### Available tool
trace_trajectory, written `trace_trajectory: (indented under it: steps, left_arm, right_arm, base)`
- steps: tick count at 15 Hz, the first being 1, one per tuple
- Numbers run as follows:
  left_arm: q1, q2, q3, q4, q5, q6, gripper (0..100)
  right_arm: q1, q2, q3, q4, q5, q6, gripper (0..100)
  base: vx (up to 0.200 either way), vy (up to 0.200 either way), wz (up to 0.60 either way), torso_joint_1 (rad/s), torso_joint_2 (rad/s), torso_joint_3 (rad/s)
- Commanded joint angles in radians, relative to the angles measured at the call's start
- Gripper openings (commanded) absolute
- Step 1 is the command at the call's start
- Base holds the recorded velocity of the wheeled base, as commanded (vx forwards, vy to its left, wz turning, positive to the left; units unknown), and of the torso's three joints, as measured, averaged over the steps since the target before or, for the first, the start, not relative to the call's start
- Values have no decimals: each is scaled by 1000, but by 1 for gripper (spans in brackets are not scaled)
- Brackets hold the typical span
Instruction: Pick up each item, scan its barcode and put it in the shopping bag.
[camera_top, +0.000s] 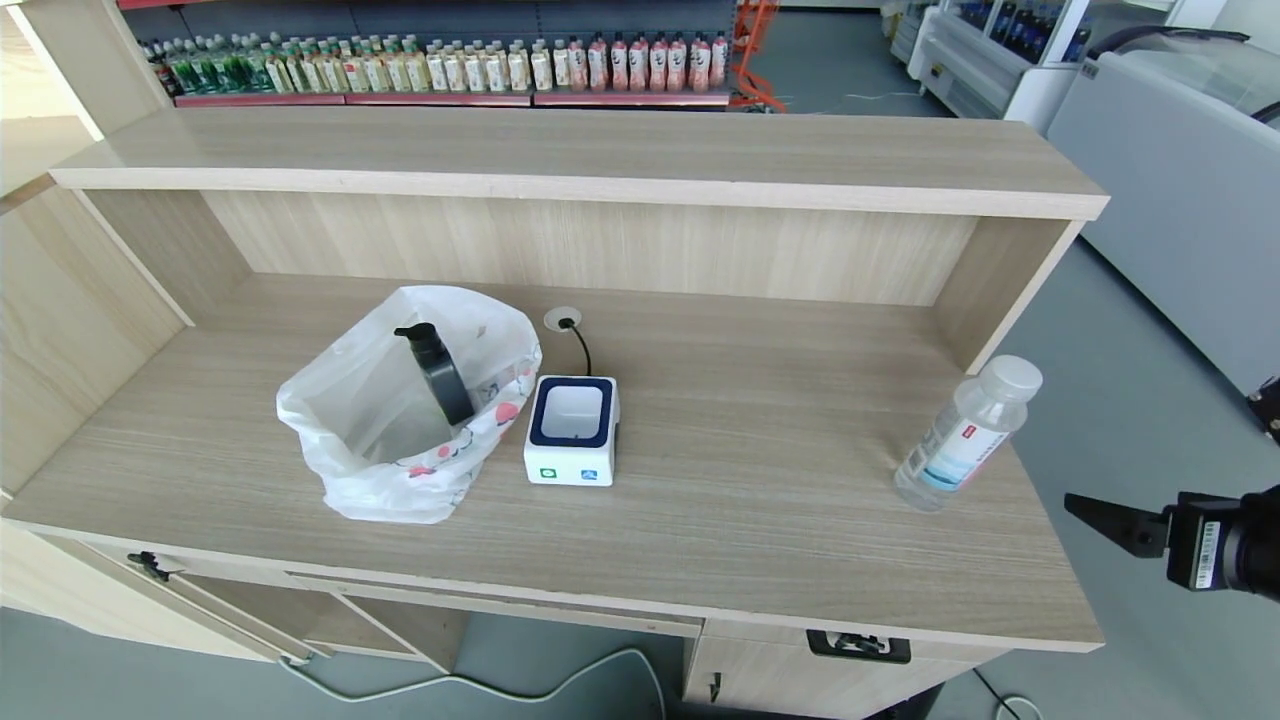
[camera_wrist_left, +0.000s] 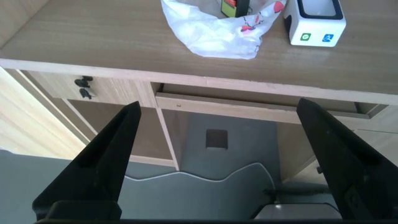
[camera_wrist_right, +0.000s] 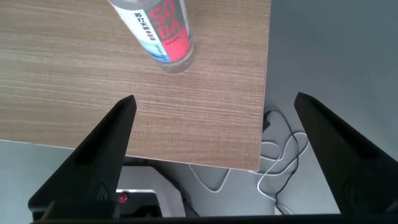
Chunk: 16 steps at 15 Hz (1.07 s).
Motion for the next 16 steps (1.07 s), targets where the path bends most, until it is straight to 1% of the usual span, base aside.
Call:
trace_trajectory:
  steps: [1, 3, 6, 11, 16]
  left_arm:
    - [0, 0, 0, -1, 0, 0, 100]
    - [0, 0, 0, 0, 0, 0, 100]
    - [0, 0, -1, -1, 0, 0, 100]
    - [0, 0, 0, 0, 0, 0, 100]
    - [0, 0, -1, 0, 0, 0, 100]
  right_arm:
    - [55, 64, 20, -46, 3, 14, 100]
    - [93, 138, 15, -146, 3, 27, 100]
    - [98, 212, 23, -252, -3, 19, 100]
    - [110, 274, 9, -338, 3, 7, 100]
    - [164, 302, -22, -344, 4, 5, 100]
  base:
    - [0, 0, 0, 0, 0, 0]
    - [0, 0, 0, 0, 0, 0]
    - [0, 0, 0, 0, 0, 0]
    - [0, 0, 0, 0, 0, 0]
    - [0, 0, 0, 0, 0, 0]
